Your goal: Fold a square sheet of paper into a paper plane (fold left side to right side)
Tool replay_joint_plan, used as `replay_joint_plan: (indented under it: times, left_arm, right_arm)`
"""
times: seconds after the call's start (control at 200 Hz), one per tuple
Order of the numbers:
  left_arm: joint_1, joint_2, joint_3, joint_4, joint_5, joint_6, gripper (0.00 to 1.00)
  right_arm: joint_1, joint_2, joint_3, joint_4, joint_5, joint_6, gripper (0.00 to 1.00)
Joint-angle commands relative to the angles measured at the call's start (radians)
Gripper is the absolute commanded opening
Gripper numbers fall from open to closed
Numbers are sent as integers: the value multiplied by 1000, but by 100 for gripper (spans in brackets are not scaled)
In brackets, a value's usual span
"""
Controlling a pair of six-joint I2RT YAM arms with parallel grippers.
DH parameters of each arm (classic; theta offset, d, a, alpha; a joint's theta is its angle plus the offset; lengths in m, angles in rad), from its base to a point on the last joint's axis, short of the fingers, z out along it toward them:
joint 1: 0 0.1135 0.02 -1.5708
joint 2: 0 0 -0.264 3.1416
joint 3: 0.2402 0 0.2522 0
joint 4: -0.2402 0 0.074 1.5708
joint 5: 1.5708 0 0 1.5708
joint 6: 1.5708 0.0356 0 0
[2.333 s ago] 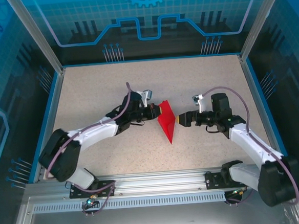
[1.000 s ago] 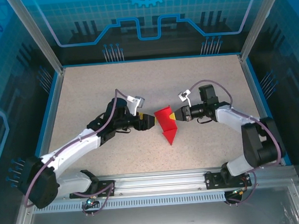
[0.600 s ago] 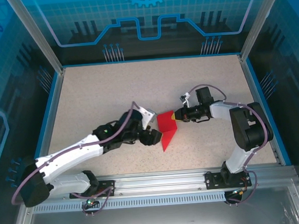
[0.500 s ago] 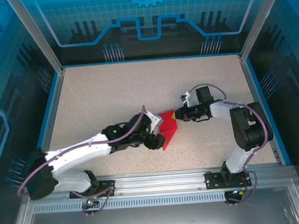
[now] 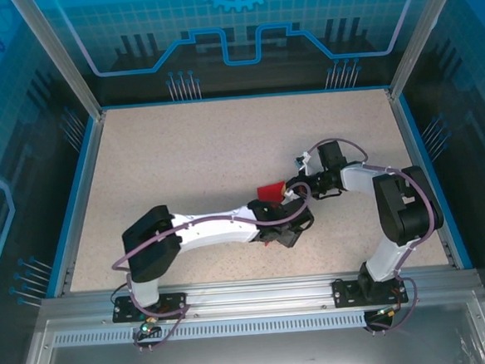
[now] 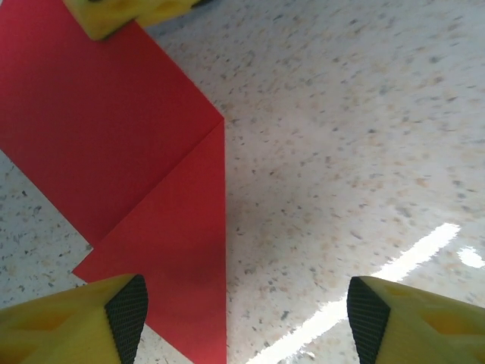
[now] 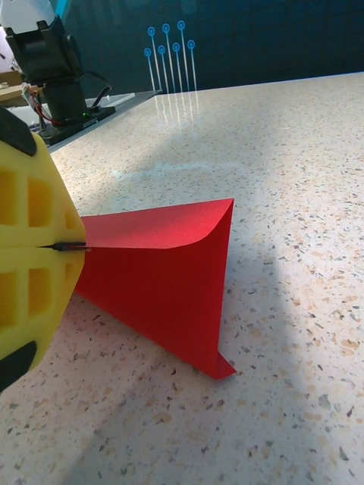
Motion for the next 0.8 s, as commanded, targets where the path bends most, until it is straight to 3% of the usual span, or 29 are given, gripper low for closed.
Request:
replay_joint_plan:
  times: [0.0, 0.485, 0.795]
  left_arm:
    - [-5, 41, 41, -115, -110, -63, 72]
    - [-15, 152, 94, -127, -142, -88, 42]
    - [-16, 189, 113, -133, -141, -91, 29]
  right_arm:
    - [-10, 1, 2, -21, 6, 15, 1]
    - [-11, 16, -12, -2, 10, 30, 1]
    - [-9, 32, -15, 1, 7, 28, 1]
